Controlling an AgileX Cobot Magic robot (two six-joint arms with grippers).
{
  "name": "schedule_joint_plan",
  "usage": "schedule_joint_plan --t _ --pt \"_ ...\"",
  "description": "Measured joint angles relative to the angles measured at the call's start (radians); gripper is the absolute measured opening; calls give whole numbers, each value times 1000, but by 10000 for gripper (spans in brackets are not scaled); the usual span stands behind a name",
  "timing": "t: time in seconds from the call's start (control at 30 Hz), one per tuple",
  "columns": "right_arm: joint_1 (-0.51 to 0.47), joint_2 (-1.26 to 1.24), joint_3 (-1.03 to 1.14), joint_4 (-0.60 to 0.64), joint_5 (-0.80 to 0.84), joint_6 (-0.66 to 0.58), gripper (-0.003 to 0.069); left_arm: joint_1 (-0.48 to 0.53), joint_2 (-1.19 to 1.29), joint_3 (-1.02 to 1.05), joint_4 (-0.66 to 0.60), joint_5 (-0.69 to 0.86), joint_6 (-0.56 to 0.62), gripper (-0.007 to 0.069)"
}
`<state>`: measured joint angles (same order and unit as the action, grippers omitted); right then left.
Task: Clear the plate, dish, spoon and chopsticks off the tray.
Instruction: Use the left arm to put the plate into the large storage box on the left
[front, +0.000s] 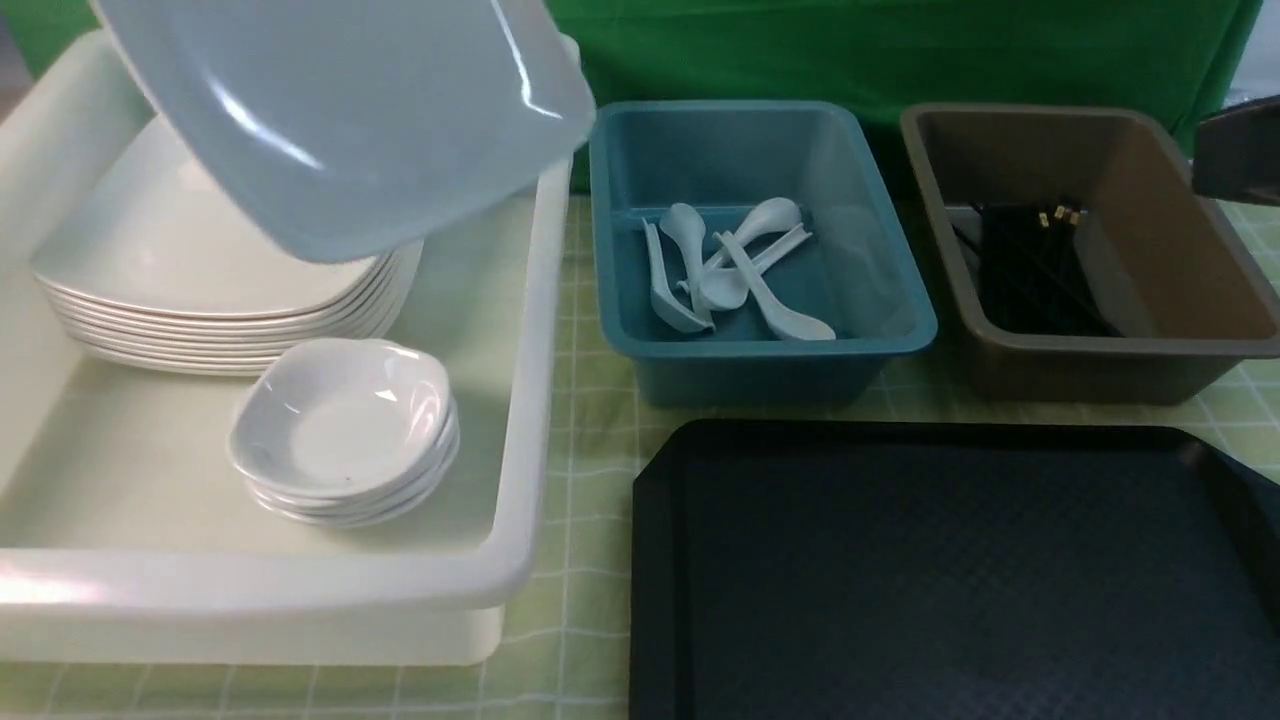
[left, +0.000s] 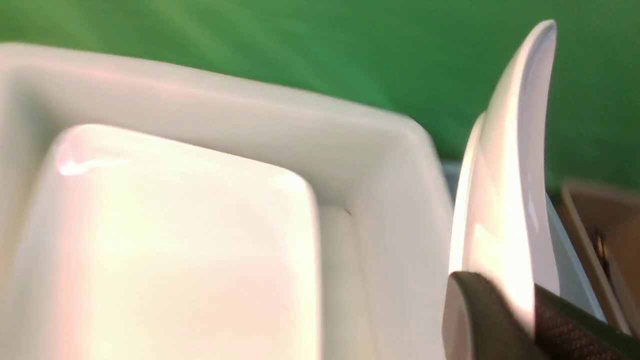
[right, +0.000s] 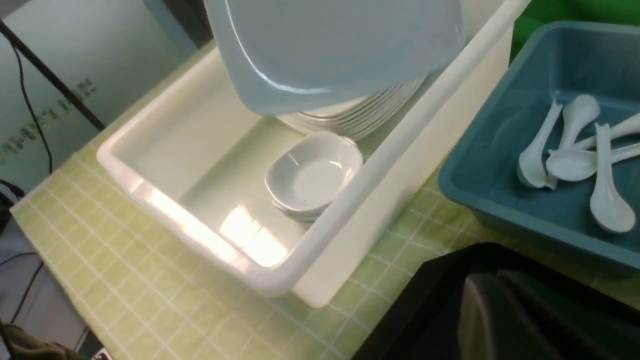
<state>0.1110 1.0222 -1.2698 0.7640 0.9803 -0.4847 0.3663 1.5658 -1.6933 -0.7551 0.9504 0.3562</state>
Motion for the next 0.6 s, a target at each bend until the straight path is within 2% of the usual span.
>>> schedule_joint_plan --t 0.13,0.17,0.23,0.27,0.3,0.4,0.6 --pt "178 110 -81 -252 -14 169 31 124 0 164 -178 -156 74 26" --pt "187 121 -87 -263 -14 182 31 131 0 172 -185 -177 77 26" --pt "287 180 -116 -363 -21 233 31 150 4 267 -235 -288 100 26" --pt "347 212 -127 -390 -36 251 31 152 11 305 -247 -340 117 26" --pt "355 216 -128 -393 -42 257 31 152 14 311 -250 -355 118 26" --pt "470 283 -138 -435 -133 307 31 141 78 374 -264 -424 149 27" --pt "527 382 -186 -491 -223 341 31 116 171 383 -286 -432 164 27"
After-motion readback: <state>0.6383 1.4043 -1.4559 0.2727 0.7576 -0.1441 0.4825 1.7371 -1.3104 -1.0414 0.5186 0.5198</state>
